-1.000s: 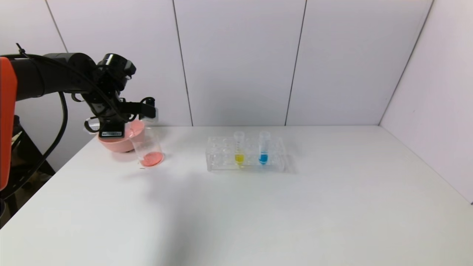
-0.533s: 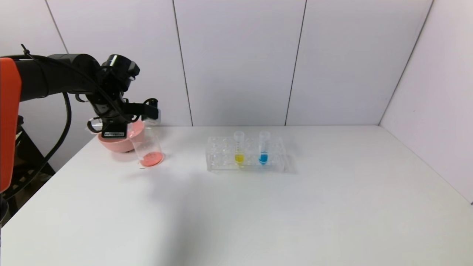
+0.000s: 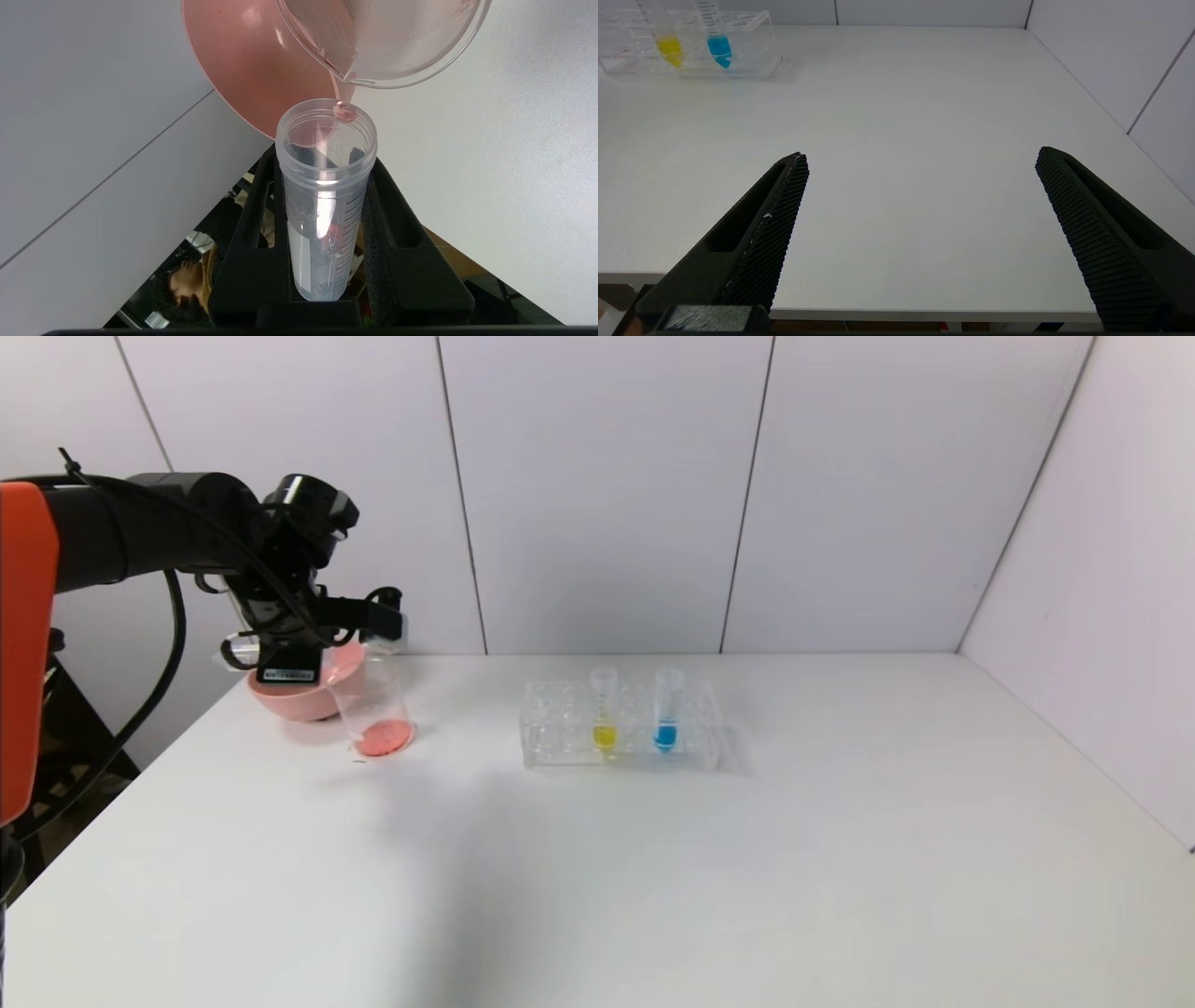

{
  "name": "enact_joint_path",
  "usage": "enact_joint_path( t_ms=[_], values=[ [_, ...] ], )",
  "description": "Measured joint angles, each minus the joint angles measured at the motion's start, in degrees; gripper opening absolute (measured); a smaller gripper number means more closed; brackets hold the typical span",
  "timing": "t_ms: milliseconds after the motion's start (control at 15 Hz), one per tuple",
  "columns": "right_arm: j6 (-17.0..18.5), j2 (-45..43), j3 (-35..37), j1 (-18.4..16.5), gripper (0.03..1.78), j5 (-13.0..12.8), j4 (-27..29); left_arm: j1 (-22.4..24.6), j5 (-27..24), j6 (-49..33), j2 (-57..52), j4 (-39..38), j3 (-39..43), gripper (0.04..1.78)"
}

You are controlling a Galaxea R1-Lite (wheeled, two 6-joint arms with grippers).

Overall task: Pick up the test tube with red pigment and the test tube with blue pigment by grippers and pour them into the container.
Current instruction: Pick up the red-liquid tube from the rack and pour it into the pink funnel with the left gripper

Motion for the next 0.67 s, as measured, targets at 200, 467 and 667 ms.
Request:
enact_joint_path(
  t_ms=[200, 467, 667],
  values=[
    [0.02, 0.0, 0.0, -0.02, 1.77, 0.0, 0.02, -0.04, -0.06, 0.0, -0.05, 0.06, 0.0, 0.46],
    [0.02, 0.0, 0.0, 0.02, 1.77, 0.0, 0.02, 0.06, -2.57, -2.54, -0.88, -0.44, 0.0, 0.46],
    [0.0, 0.0, 0.0, 0.0, 1.77, 0.0, 0.02, 0.2, -6.49, -8.13, -2.51, -0.28, 0.06, 0.46]
  ],
)
